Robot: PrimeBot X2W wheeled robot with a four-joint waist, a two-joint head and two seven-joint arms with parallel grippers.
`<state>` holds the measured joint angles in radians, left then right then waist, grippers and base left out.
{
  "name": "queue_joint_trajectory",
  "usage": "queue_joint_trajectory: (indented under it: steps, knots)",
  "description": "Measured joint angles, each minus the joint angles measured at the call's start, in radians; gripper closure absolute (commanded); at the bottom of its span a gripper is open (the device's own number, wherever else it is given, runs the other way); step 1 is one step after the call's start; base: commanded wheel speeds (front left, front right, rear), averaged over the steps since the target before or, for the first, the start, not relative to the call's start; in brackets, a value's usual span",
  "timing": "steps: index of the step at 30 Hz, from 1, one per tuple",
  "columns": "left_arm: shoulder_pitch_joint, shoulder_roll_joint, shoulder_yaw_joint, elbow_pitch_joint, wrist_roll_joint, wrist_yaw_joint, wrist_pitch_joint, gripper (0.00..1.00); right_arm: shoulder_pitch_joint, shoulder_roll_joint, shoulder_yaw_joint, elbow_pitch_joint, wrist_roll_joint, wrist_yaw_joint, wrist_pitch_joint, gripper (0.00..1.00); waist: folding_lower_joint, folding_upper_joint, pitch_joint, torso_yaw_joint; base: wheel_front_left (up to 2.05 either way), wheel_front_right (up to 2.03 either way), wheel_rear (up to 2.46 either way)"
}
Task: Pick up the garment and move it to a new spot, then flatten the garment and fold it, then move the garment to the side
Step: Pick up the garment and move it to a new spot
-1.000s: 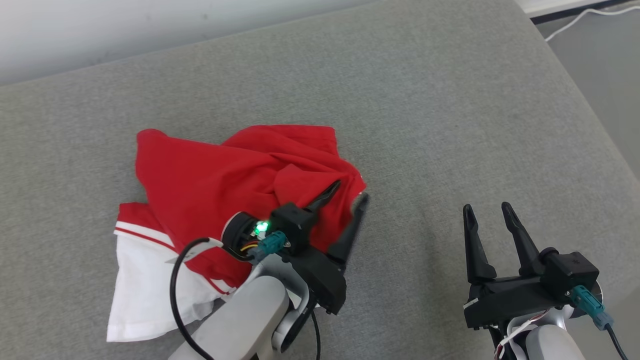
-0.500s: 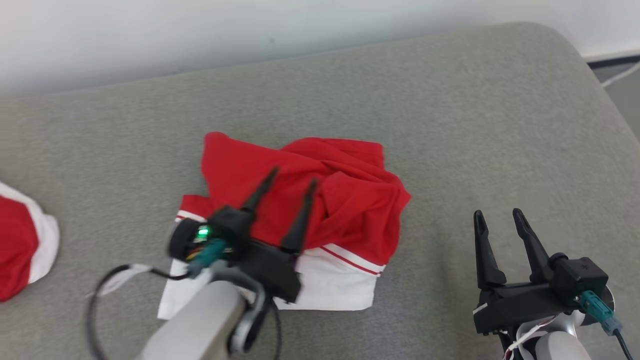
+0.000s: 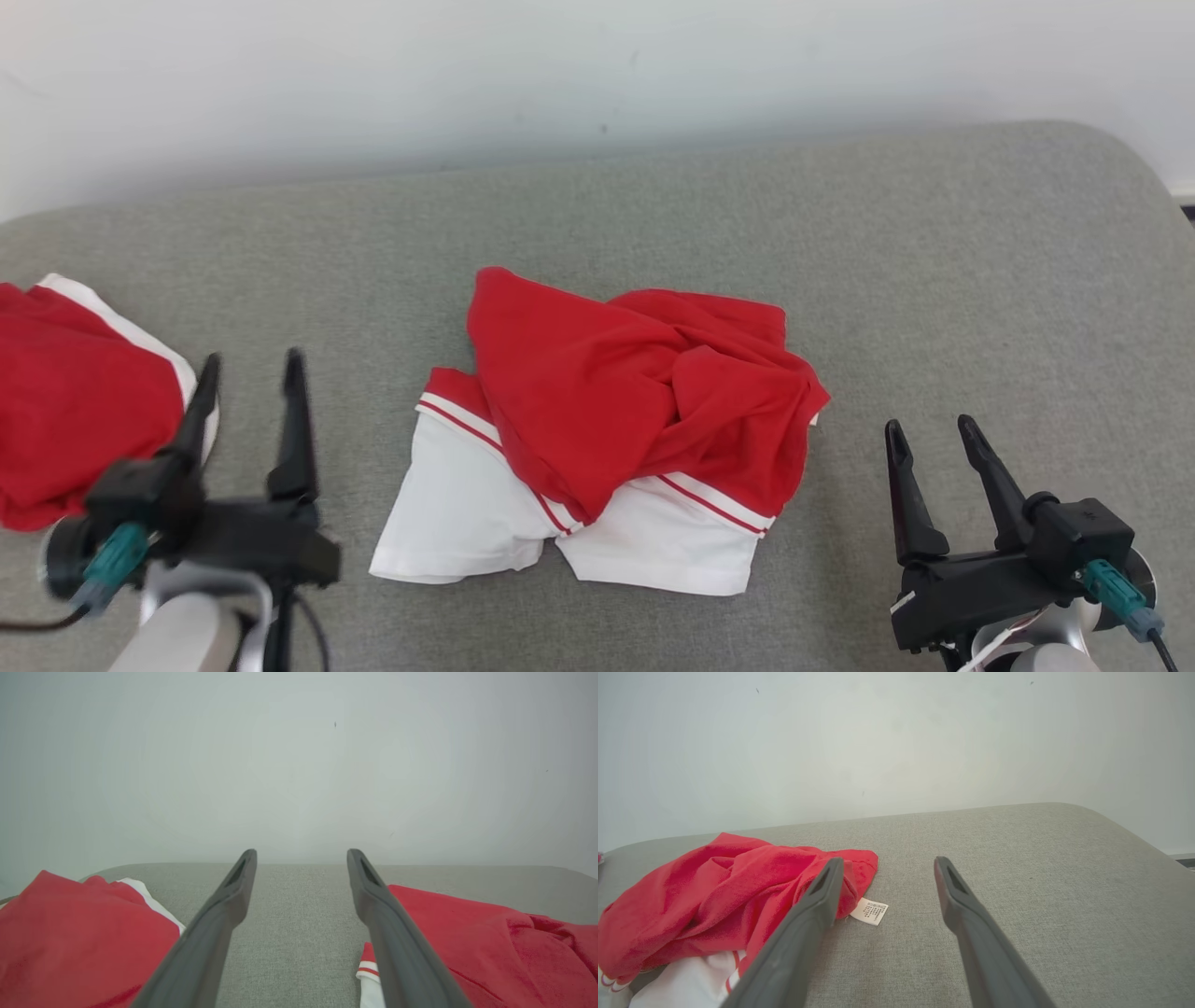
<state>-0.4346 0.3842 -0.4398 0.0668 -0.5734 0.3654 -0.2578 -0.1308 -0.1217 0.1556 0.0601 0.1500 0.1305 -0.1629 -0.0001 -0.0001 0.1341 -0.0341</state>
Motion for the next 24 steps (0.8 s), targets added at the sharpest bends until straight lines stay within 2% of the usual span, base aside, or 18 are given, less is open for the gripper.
queue_joint_trajectory:
  steps: [5, 11, 20, 24]
  knots:
    - [0.101, 0.055, 0.05, -0.065, 0.052, 0.026, -0.002, 0.0, 0.018, -0.006, 0.01, -0.012, -0.001, 0.0, 0.014, 0.0, 0.0, 0.0, -0.029, 0.02, 0.0, 0.0, 0.0]
    - [0.203, 0.089, 0.04, -0.127, 0.072, 0.016, -0.002, 0.0, 0.063, -0.013, 0.024, -0.024, -0.001, 0.0, 0.031, 0.0, -0.0001, 0.0, -0.066, 0.035, 0.0, 0.0, 0.0]
    - [0.3, 0.089, 0.03, -0.165, 0.068, 0.025, -0.002, 0.0, 0.148, -0.001, 0.025, -0.08, -0.001, 0.0, 0.068, 0.0, -0.0001, 0.0001, -0.13, 0.043, 0.0, 0.0, 0.0]
    - [0.305, 0.078, 0.039, -0.154, 0.059, 0.013, -0.002, 0.0, 0.17, 0.005, 0.03, -0.103, -0.007, 0.0, 0.082, 0.0, -0.0001, 0.0001, -0.144, 0.043, 0.0, 0.0, 0.0]
